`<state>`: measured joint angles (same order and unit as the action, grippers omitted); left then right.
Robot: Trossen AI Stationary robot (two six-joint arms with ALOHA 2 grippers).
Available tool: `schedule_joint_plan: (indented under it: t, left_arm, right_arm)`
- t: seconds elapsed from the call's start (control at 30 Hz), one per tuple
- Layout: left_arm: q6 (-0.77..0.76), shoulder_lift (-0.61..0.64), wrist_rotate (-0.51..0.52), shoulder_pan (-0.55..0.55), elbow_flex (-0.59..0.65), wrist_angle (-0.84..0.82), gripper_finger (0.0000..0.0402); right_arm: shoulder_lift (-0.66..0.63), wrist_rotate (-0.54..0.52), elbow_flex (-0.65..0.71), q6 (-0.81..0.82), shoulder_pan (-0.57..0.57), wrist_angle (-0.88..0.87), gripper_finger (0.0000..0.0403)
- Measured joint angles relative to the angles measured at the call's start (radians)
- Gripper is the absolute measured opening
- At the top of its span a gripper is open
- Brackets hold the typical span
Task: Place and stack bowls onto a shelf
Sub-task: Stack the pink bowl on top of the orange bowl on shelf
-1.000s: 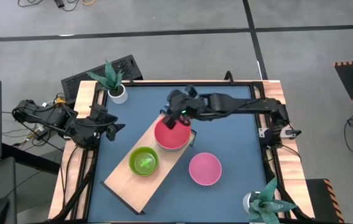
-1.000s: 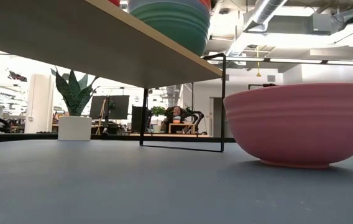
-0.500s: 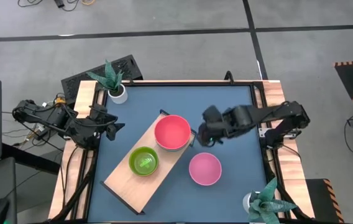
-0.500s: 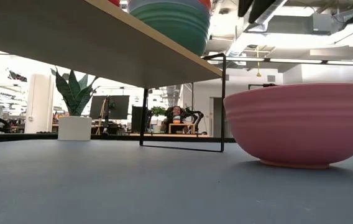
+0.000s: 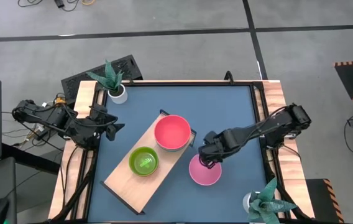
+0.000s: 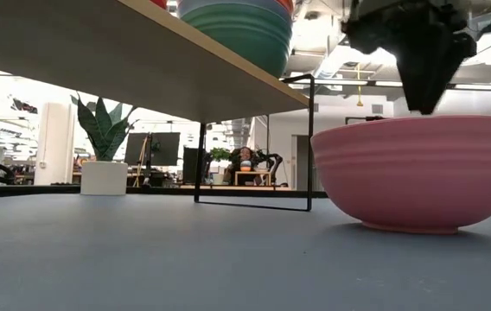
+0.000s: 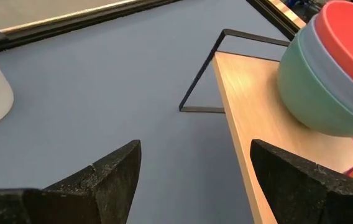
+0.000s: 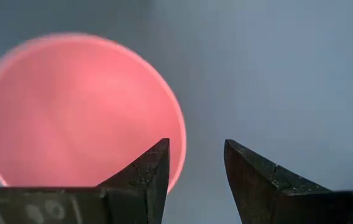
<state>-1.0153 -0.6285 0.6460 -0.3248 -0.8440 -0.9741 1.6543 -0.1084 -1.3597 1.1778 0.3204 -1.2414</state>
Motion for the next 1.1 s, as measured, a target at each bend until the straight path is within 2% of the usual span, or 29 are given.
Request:
schedule_joint_plan:
  t: [0.13,0.27,0.6,0.73,0.9,1.1]
  left_arm:
    - [-0.001,0.000,-0.011,0.000,0.000,-0.001,0.0286]
    - [0.000,0.000,-0.012,0.000,0.000,-0.003,0.0286]
    - [0.005,0.000,-0.011,0.000,0.000,-0.005,0.0286]
    - [0.000,0.000,-0.011,0.000,0.000,-0.005,0.0286]
    - [-0.001,0.000,-0.011,0.000,0.000,-0.005,0.0286]
    - [-0.002,0.000,-0.011,0.000,0.000,-0.005,0.0286]
  right_arm:
    - [0.000,0.016,0.035,-0.018,0.013,0.037,0.0177]
    - [0.001,0.081,0.102,-0.036,0.009,0.131,0.0177]
    - [0.001,0.086,0.212,-0.034,-0.002,0.212,0.0170]
    - [0.001,0.093,0.222,-0.057,-0.003,0.218,0.0134]
    - [0.000,0.095,0.221,-0.031,-0.012,0.236,0.0034]
    - [-0.033,0.129,0.215,-0.030,-0.015,0.219,0.0028]
